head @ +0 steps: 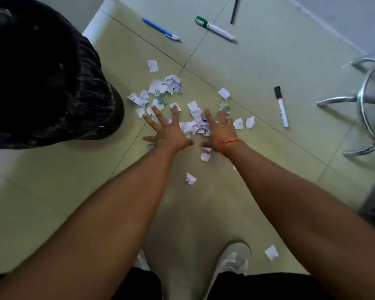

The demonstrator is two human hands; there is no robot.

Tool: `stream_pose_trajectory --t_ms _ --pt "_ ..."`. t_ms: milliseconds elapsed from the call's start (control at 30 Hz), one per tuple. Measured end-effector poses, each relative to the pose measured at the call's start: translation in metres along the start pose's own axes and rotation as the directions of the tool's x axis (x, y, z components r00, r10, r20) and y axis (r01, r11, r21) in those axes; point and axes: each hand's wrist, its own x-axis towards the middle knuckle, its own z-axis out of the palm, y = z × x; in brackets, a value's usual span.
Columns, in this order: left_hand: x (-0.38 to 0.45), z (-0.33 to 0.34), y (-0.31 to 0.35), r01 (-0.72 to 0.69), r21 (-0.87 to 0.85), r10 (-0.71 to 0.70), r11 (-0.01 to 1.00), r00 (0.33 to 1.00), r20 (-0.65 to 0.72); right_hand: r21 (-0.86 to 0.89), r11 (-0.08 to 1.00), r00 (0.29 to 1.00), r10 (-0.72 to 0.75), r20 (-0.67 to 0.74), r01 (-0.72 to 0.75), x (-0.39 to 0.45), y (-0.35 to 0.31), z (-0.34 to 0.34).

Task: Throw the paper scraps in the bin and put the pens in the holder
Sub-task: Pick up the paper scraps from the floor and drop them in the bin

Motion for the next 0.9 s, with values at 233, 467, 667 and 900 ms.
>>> stream_pose_trajectory --t_ms 233,467,667,900 --pt "0.009 0.023 0.009 -0.146 0.156 0.170 0.977 0.973 -0.156 -0.078 0.971 0.966 -0.233 -0.115 0.225 0.015 -0.005 0.022" --pt "0.011 0.040 0.011 -0.279 -0.091 0.234 0.956 0.913 -0.335 0.035 0.980 0.952 -0.180 -0.249 0.195 0.023 -0.014 0.026" --pt "0.012 0.006 -0.001 -0.157 -0.531 -0.045 0.833 0.937 -0.347 0.617 0.787 0.954 0.175 -0.245 0.014 0.025 -0.020 0.000" --pt "-0.047 -0.092 0.010 -0.389 -0.668 -0.094 0.635 0.819 -0.566 0.919 0.301 0.967 -0.087 -0.238 0.253 0.004 -0.085 -0.092"
